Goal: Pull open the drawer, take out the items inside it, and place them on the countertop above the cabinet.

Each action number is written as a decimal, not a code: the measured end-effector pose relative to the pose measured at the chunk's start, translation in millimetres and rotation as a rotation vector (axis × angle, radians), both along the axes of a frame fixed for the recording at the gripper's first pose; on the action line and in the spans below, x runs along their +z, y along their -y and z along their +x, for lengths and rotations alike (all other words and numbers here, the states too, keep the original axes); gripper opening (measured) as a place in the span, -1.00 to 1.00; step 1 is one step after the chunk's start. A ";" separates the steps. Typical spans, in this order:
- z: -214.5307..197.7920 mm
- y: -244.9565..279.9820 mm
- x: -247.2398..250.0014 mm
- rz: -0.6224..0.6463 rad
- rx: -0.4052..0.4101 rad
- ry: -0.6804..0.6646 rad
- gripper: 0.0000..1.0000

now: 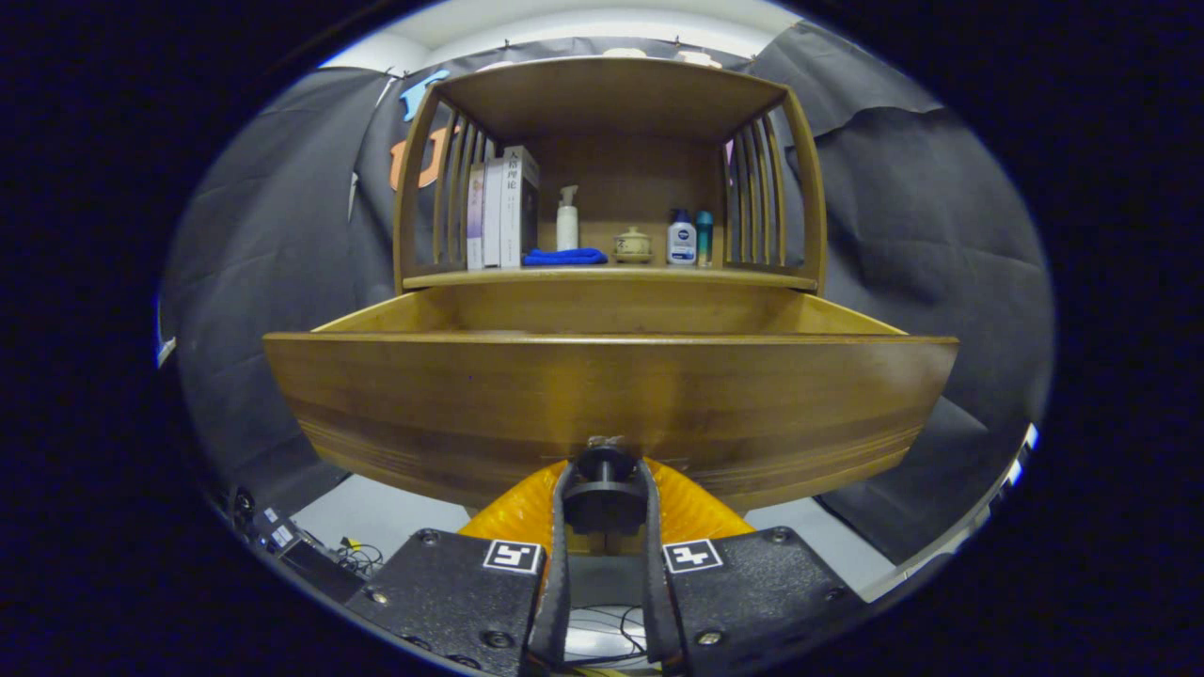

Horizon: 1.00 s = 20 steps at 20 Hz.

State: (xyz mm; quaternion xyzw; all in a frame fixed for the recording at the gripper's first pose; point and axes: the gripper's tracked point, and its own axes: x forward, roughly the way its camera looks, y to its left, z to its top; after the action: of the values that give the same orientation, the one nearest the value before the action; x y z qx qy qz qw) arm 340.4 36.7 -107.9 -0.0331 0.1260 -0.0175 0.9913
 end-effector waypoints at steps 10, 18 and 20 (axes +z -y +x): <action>-3.4 2.9 0.6 0.005 0.014 0.010 -0.10; -48.7 37.4 51.7 -0.010 -0.027 0.111 1.00; -60.6 49.9 69.1 0.006 -0.039 0.132 1.00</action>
State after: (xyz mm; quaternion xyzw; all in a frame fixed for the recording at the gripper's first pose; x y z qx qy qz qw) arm 279.8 -13.2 -38.8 -0.0263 0.0610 -0.0387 0.9970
